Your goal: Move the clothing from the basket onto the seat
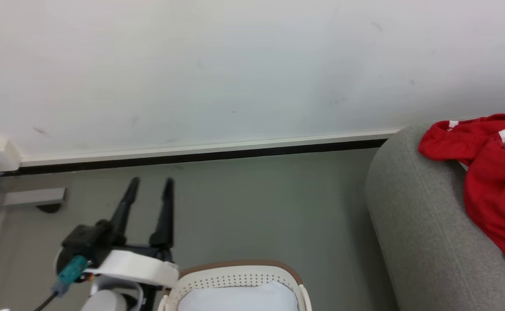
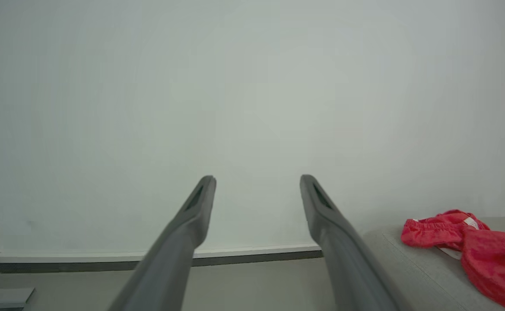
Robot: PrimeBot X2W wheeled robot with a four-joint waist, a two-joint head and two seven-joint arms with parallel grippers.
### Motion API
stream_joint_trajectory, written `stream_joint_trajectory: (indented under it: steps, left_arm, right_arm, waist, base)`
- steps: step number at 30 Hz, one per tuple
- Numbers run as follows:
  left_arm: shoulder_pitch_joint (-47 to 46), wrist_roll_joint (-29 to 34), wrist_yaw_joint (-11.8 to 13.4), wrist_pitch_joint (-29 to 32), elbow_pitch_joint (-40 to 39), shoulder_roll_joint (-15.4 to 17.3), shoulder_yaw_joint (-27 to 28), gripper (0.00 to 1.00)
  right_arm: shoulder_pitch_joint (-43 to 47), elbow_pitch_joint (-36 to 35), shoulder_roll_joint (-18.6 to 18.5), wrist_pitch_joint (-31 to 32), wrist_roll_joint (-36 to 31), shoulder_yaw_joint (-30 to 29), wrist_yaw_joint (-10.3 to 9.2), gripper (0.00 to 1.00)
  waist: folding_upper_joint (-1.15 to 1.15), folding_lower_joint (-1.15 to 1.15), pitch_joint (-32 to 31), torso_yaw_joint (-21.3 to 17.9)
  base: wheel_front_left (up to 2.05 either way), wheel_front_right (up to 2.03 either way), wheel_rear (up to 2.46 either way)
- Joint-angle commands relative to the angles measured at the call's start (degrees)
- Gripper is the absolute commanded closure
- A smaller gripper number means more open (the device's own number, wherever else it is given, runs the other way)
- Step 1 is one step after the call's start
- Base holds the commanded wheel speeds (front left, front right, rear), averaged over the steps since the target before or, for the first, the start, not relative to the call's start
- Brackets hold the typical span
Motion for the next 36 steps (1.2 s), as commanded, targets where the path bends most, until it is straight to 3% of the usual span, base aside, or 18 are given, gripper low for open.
stream_joint_trajectory:
  steps: [1,9,14,20,28,36]
  left_arm:
    - [1.2,-0.4,0.6,0.0,-0.3,0.2,1.5,0.0]
    - [4.9,1.9,2.5,0.0,0.9,-1.9,7.6,0.0]
    - [7.0,4.1,0.8,0.0,1.6,-4.1,9.8,0.0]
    - [9.3,5.3,-3.0,0.0,3.3,-6.2,12.2,0.0]
    - [10.2,9.0,-4.4,0.0,5.0,-7.0,13.5,0.0]
    - [9.9,8.3,-5.4,0.0,6.5,-7.1,13.7,0.0]
  right_arm:
    - [2.7,-0.9,1.7,-1.4,-1.4,-0.6,-0.14,0.0]
    - [14.8,2.2,13.8,-11.3,-3.8,-2.4,-0.14,0.0]
    - [20.5,6.3,19.2,-14.5,-3.4,-2.8,-0.14,0.0]
    - [21.4,8.2,22.3,-15.0,-7.5,-2.6,-0.14,0.0]
    - [19.8,7.1,25.0,-15.0,-11.0,-2.0,-0.14,0.0]
    - [19.0,6.9,26.0,-15.0,-10.6,-1.7,-0.14,0.0]
  waist:
    - [0.0,0.02,-0.2,0.9]
    - [0.0,0.02,-0.9,3.7]
    - [0.0,0.02,-1.1,4.5]
    - [0.0,0.02,-0.8,4.0]
    - [0.0,0.02,-0.6,3.1]
    - [0.0,0.02,-0.7,2.8]
  base:
    - [0.0,0.0,0.0]
    - [0.0,0.0,0.0]
    - [0.0,0.0,0.0]
    - [0.0,0.0,0.0]
    - [0.0,0.0,0.0]
    - [0.0,0.0,0.0]
